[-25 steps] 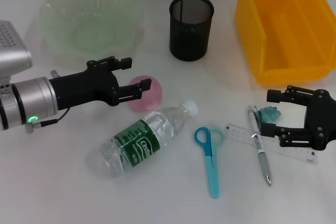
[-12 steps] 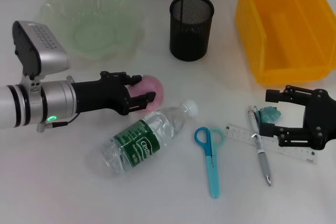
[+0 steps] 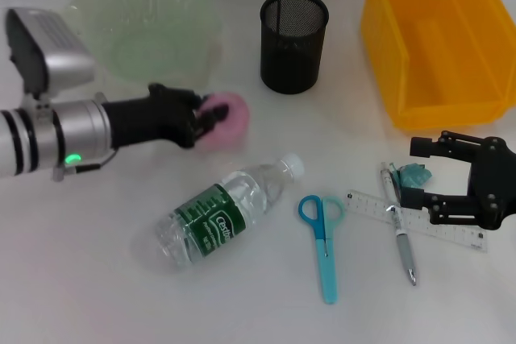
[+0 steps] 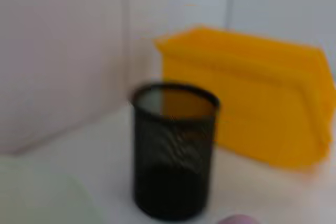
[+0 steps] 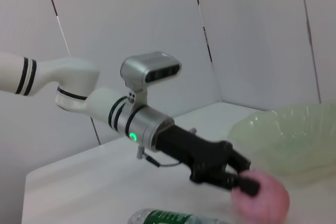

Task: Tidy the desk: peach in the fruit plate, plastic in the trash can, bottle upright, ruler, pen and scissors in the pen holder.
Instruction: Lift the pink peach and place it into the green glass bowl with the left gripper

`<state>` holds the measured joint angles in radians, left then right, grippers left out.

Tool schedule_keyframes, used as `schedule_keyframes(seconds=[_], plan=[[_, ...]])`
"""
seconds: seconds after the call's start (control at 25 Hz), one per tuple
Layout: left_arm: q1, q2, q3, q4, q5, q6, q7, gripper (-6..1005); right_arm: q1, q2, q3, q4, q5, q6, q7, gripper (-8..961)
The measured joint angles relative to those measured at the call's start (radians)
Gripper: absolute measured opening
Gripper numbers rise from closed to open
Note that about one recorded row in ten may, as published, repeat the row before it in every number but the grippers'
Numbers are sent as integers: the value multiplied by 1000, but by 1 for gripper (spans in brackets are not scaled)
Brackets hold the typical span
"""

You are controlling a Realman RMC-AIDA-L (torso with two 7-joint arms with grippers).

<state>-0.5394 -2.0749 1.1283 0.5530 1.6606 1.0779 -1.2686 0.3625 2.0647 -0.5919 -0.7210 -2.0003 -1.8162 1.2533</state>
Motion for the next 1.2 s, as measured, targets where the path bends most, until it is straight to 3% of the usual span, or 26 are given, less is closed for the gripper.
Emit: schedule_keyframes(seconds=[0.12,0.16,0.32,0.56,0.76,0.96,1.2], plan=[[17,2,-5,22,-38,0,2,253,-2,0,1,0,0,0,0,831],[46,4,-39,66,-158,-8,25,229,-2,0,1,0,0,0,0,831],[39,4,-80,67,-247,-67,58,138,-2,0,1,0,0,0,0,831],[-31,5,-110,-21,-322,-281,71,97,3,0,-2,1,0,0,0,832],[-42,-1,-108,-43,-360,-330,137,127,7,1,-5,1,0,0,2,831],[-39,0,-105,-45,-362,-304,143,297,7,2,2,0,9,-1,10,832],[6,4,-108,-15,-363,-169,145,519,15,-8,3,-35,8,-8,113,832]])
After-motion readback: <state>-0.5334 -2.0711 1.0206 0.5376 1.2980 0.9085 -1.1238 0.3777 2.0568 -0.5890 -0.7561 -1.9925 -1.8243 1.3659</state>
